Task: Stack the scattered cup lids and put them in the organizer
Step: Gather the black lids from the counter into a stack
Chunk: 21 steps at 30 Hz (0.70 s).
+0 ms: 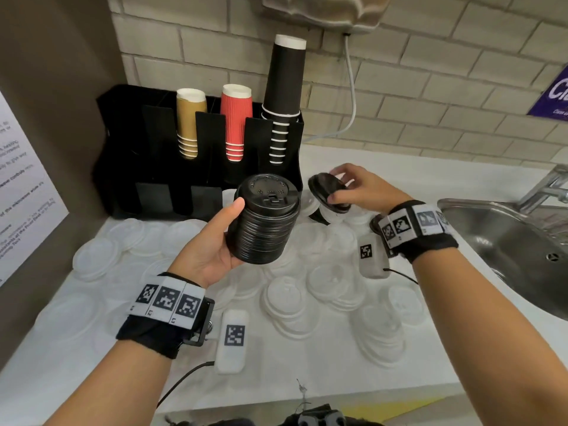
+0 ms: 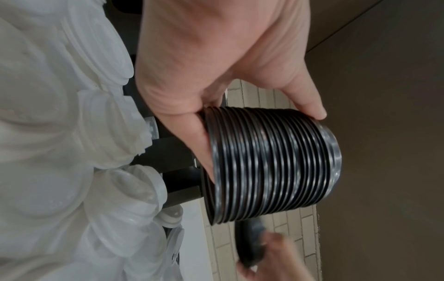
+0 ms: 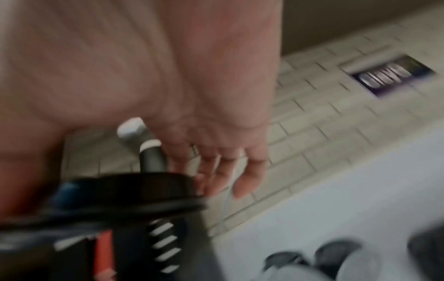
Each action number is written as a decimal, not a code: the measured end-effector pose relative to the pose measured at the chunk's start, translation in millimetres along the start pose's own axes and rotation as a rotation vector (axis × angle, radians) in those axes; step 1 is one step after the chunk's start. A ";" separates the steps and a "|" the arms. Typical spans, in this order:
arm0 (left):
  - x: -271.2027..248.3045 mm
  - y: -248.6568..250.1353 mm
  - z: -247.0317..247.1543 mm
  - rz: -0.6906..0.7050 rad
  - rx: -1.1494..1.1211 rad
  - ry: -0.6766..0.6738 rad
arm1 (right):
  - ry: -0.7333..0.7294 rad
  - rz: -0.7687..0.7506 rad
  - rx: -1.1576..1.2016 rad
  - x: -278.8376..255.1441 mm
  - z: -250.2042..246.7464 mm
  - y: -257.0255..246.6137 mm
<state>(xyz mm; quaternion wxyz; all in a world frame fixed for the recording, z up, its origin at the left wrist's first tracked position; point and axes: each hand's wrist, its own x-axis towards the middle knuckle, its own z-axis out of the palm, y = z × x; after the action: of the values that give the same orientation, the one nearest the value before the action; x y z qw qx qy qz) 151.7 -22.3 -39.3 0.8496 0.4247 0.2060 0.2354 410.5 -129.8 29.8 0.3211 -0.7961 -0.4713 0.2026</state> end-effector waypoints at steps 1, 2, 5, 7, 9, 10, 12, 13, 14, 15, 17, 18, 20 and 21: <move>-0.4 -1.3 1.0 -0.005 0.007 0.000 | -0.019 -0.060 0.212 -7.5 2.8 -4.3; -0.8 -2.6 2.0 -0.013 0.012 0.000 | -0.053 -0.116 0.349 -15.3 6.7 -9.7; -2.0 -6.8 5.0 -0.037 0.035 -0.011 | -0.200 -0.260 0.469 -33.9 22.2 -26.0; -2.8 -8.9 8.3 -0.045 0.052 -0.006 | -0.254 -0.310 0.472 -42.7 30.1 -35.4; -3.7 -10.5 11.3 -0.042 0.069 0.010 | -0.258 -0.332 0.429 -48.9 35.8 -41.5; -4.1 -11.3 12.3 -0.037 0.078 0.019 | -0.240 -0.330 0.383 -51.4 37.6 -43.7; -5.2 -12.9 13.5 -0.034 0.104 0.034 | -0.192 -0.319 0.292 -56.2 38.9 -46.6; -5.6 -13.7 14.2 -0.030 0.118 0.037 | -0.183 -0.312 0.271 -58.3 38.9 -47.8; -6.0 -14.5 14.7 -0.025 0.131 0.040 | -0.183 -0.305 0.261 -60.3 39.2 -48.8; -6.1 -15.3 15.2 -0.020 0.141 0.048 | -0.186 -0.300 0.256 -62.2 39.7 -49.6; -6.3 -16.2 16.5 -0.018 0.151 0.071 | -0.183 -0.298 0.234 -64.6 40.7 -50.4; -6.5 -16.7 17.2 -0.019 0.154 0.078 | -0.181 -0.297 0.224 -65.3 40.9 -50.5; -7.0 -17.7 18.8 -0.026 0.153 0.086 | -0.175 -0.300 0.202 -65.7 40.9 -50.5; -7.3 -18.1 19.3 -0.030 0.148 0.090 | -0.172 -0.303 0.186 -65.2 40.9 -50.0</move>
<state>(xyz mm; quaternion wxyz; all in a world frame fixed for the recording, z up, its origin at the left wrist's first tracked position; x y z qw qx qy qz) 160.6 -48.1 -42.3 0.8092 0.4722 0.2672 0.2255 323.0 -156.6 37.0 0.3786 -0.6629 -0.5905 0.2618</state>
